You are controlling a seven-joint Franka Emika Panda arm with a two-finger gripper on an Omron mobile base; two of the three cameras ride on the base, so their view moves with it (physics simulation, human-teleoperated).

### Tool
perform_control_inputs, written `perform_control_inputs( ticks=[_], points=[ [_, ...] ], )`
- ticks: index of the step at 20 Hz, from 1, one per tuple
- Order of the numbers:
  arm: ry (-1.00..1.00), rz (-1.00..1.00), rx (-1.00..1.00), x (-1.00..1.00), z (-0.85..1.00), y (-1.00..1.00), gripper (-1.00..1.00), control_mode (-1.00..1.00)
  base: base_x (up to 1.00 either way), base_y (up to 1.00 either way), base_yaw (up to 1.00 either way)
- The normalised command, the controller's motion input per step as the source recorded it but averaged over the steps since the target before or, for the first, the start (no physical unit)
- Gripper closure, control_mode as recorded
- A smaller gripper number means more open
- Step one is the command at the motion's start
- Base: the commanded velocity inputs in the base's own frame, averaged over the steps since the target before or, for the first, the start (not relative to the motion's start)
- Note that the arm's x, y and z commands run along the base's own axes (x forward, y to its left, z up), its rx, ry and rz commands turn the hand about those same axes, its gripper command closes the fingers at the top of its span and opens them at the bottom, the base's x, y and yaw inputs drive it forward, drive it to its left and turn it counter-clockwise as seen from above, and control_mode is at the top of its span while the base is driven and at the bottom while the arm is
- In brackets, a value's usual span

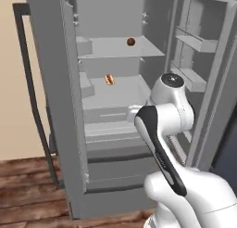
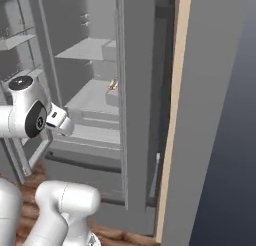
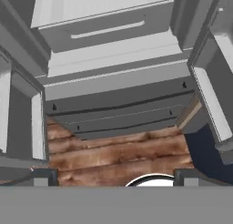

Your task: Pick the pear and apple from the fridge and place them on the plate next to the blender to make a fruit smoothie.

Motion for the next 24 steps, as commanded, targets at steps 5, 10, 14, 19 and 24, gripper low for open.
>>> perform_control_inputs(
  ticks=[5, 10, 14, 19, 24],
  points=[
    [0.0, 0.0, 0.0, 0.0, 0.0, 0.0, -1.0, 1.0, 0.92, 0.19, -0.22],
    [0.0, 0.0, 0.0, 0.0, 0.0, 0.0, -1.0, 1.0, 0.66, 0.32, -0.22],
    [0.0, 0.0, 0.0, 0.0, 0.0, 0.0, -1.0, 1.0, 0.64, 0.24, -0.13],
    [-0.01, -0.02, 0.0, 0.21, 0.02, 0.0, -1.0, -1.0, 0.42, 0.05, -0.08],
    [-0.36, 0.0, -0.06, -0.09, 0.77, 0.0, -1.0, -1.0, 0.0, 0.0, 0.0]
  ],
)
